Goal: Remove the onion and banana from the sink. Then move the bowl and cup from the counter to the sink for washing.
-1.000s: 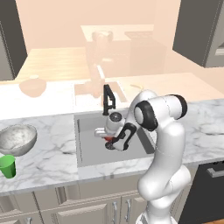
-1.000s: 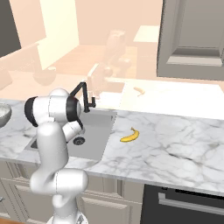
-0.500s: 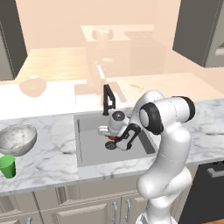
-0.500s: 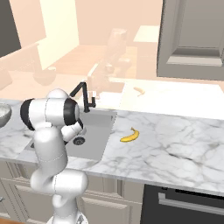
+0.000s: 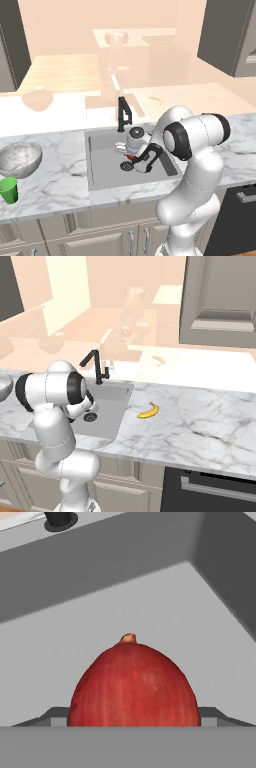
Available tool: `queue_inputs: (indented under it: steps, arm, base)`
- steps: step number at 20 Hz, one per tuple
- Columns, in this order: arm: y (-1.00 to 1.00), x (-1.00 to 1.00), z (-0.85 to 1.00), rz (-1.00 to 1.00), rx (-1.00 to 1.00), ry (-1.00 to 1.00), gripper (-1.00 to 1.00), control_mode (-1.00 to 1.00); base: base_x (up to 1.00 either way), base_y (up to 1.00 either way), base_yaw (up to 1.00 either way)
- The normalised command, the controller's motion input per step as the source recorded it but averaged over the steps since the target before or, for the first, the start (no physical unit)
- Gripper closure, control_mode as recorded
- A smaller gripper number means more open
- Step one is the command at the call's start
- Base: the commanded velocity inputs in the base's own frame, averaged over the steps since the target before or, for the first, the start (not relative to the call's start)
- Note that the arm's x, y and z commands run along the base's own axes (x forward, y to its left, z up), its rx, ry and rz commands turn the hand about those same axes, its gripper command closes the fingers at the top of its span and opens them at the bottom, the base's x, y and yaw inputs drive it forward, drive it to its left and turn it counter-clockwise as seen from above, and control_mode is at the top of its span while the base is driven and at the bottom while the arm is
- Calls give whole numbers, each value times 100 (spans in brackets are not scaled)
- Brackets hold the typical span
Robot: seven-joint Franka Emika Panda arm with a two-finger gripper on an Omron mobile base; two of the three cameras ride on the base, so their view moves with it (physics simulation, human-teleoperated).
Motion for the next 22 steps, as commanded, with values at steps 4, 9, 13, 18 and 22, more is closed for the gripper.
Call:
queue_inputs:
  steps: [4, 9, 13, 18, 22]
  arm:
    - [-14, -11, 22, -6, 2, 5, 100, -100]
    - [-15, -8, 25, -3, 2, 5, 100, -100]
    - [-14, -1, 28, 0, 1, 7, 100, -100]
    - [-14, 0, 31, 0, 1, 5, 100, -100]
    - [-12, 0, 31, 0, 0, 3, 100, -100]
  base:
    - [0, 0, 0]
    - [0, 0, 0]
    - [0, 0, 0]
    - [0, 0, 0]
    - [0, 0, 0]
